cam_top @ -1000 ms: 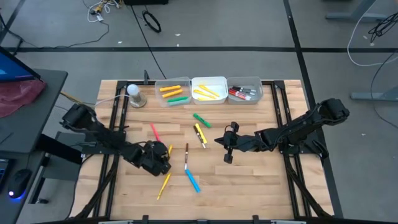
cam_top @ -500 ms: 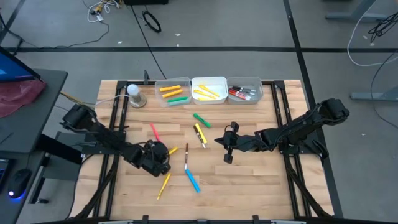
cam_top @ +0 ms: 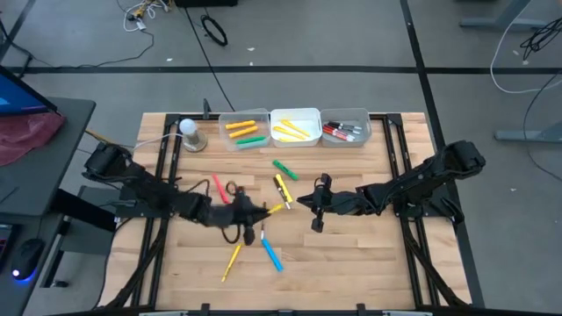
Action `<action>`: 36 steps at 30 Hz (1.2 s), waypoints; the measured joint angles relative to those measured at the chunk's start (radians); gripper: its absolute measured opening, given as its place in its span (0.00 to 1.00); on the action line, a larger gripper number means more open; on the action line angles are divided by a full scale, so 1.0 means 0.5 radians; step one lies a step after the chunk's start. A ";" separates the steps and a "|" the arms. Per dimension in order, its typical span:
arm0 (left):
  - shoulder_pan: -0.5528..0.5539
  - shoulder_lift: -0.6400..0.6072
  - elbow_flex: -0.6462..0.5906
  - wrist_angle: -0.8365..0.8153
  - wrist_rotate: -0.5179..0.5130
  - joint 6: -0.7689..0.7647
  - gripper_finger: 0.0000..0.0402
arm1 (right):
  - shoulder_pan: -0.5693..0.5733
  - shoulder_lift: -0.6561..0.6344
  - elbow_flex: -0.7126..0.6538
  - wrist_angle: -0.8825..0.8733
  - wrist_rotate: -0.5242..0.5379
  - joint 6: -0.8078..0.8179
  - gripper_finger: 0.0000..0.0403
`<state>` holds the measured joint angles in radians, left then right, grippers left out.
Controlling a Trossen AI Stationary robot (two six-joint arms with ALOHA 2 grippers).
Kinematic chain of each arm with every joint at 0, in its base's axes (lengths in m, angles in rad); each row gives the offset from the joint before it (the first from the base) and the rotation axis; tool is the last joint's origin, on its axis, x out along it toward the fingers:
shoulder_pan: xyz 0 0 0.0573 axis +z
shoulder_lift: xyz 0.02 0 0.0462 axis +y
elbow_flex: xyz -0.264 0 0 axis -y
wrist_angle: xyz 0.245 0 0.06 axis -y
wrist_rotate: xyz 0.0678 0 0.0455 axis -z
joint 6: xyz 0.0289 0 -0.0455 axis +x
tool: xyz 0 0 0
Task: Pick & Place Markers
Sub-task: Put the yellow pen into the white bin
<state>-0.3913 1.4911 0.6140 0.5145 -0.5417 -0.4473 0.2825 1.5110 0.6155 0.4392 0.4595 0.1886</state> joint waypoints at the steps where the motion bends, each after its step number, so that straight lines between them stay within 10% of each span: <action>1: 0.043 0.010 0.000 0.183 0.093 0.118 0.08 | 0.001 0.041 -0.001 0.086 -0.009 -0.018 0.11; 7: 0.238 0.082 0.001 1.054 0.637 0.482 0.08 | 0.001 0.381 -0.002 0.960 -0.086 -0.212 0.33; 15: 0.298 0.111 0.005 1.298 0.673 0.554 0.08 | -0.002 0.601 0.226 1.538 -0.180 -0.442 0.46; 36: 0.293 0.107 0.006 1.287 0.654 0.611 0.18 | 0.008 0.541 0.367 1.357 -0.310 -0.490 0.04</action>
<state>-0.2447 1.5448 0.6170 1.1580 -0.2148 -0.1416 0.2863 1.7813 0.7990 1.1176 0.3044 -0.0564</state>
